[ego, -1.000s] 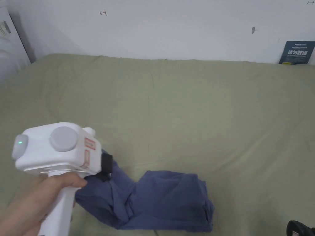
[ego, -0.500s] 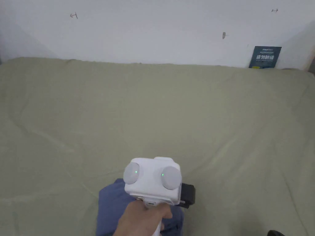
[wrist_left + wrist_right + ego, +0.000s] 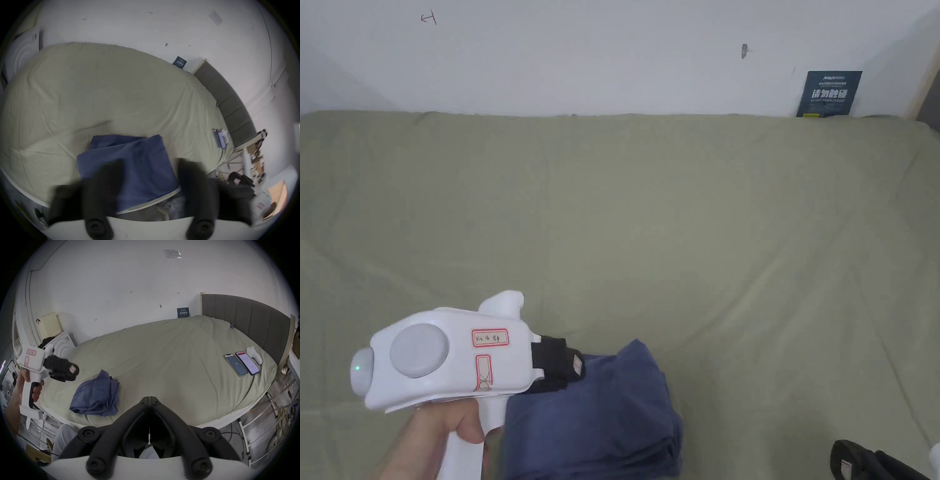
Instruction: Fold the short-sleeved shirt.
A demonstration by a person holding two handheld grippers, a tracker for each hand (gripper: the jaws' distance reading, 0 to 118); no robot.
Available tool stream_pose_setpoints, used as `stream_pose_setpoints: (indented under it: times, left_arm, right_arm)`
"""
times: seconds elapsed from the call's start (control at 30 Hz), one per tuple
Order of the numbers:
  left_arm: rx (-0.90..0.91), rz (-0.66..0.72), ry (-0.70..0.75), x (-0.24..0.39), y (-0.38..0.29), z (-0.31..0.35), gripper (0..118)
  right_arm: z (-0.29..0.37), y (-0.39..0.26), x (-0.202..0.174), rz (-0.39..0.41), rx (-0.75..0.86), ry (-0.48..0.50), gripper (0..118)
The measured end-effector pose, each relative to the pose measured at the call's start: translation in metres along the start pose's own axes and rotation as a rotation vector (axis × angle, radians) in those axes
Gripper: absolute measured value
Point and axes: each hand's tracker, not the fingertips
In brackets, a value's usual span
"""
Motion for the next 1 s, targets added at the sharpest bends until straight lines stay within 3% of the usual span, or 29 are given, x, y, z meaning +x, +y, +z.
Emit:
stream_pose_setpoints:
  times: [0.13,0.3,0.37,0.47,0.57,0.67,0.73,0.83,0.93,1.0]
  left_arm:
    - [-0.113,0.049,-0.185,0.0,-0.012,-0.054,0]
    - [-0.259,0.124,-0.273,-0.007,-0.031,-0.129,0]
    - [-0.274,0.072,-0.19,-0.006,-0.037,-0.136,0]
    - [-0.239,0.084,-0.208,-0.003,-0.031,-0.121,0]
    - [-0.174,-0.032,-0.137,0.009,-0.02,-0.087,0]
    - [-0.102,-0.139,-0.071,0.016,-0.012,-0.031,0]
    - [-0.037,-0.149,0.049,0.008,-0.014,0.007,0]
    - [0.017,-0.131,0.181,-0.026,-0.02,0.047,0]
    - [0.029,-0.078,0.215,-0.066,-0.026,0.062,0]
    - [0.01,-0.024,0.212,-0.085,-0.026,0.061,0]
  right_arm:
    - [-0.002,-0.001,-0.004,0.012,-0.018,-0.002,1]
    - [-0.005,-0.002,-0.003,0.025,-0.048,-0.019,1]
    - [-0.006,-0.002,-0.002,0.027,-0.059,-0.023,1]
    - [-0.012,-0.002,-0.002,0.041,-0.074,-0.028,1]
    - [-0.019,0.004,-0.011,0.052,-0.077,-0.006,1]
    - [-0.032,0.019,-0.03,0.071,-0.079,0.091,1]
    - [-0.051,0.029,-0.049,0.086,-0.101,0.181,1]
    - [-0.098,0.045,-0.077,0.065,-0.176,0.378,1]
    - [-0.157,0.054,-0.094,-0.023,-0.322,0.577,1]
    - [-0.194,0.048,-0.095,-0.105,-0.412,0.645,1]
